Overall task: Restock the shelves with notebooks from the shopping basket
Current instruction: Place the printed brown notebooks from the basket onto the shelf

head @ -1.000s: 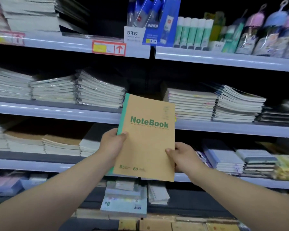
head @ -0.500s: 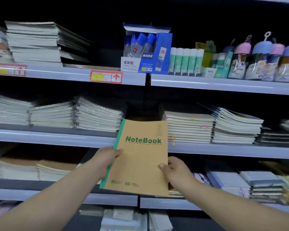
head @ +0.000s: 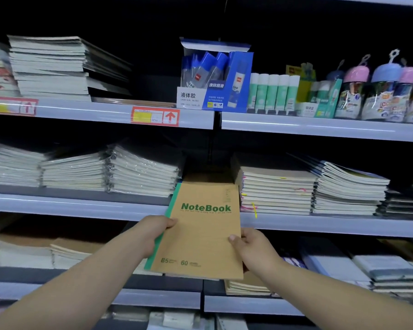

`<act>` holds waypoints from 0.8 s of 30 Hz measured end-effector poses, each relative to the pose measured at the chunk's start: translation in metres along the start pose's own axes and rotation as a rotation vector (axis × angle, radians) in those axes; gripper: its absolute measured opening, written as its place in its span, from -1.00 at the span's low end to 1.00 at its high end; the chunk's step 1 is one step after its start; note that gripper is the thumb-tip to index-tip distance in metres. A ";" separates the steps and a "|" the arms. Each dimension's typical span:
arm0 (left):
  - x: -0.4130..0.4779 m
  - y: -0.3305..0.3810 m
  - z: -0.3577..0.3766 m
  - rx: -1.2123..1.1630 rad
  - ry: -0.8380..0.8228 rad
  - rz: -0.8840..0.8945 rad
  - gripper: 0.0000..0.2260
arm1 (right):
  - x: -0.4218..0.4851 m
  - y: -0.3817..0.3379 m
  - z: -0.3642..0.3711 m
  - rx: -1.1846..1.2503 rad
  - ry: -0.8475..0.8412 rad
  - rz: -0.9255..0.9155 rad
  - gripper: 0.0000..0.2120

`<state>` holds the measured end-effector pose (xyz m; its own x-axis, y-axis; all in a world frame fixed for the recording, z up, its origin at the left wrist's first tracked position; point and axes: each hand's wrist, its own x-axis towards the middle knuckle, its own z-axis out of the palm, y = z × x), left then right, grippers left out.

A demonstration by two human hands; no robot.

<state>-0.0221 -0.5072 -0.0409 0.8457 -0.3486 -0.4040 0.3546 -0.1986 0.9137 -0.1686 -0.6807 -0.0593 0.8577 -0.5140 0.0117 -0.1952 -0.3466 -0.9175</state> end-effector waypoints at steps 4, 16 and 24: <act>0.008 0.009 0.000 -0.003 -0.024 -0.012 -0.84 | 0.017 0.001 -0.003 -0.007 0.020 0.015 -0.78; 0.008 0.021 0.002 0.047 0.001 0.347 -0.79 | 0.069 -0.008 -0.004 0.247 0.150 0.101 -0.81; 0.004 0.014 -0.008 0.523 -0.172 0.500 -0.08 | 0.071 -0.019 -0.012 0.095 0.373 -0.036 -0.67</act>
<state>-0.0106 -0.5041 -0.0291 0.7669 -0.6416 0.0144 -0.3287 -0.3734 0.8675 -0.1094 -0.7199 -0.0363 0.6277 -0.7591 0.1727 -0.1081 -0.3047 -0.9463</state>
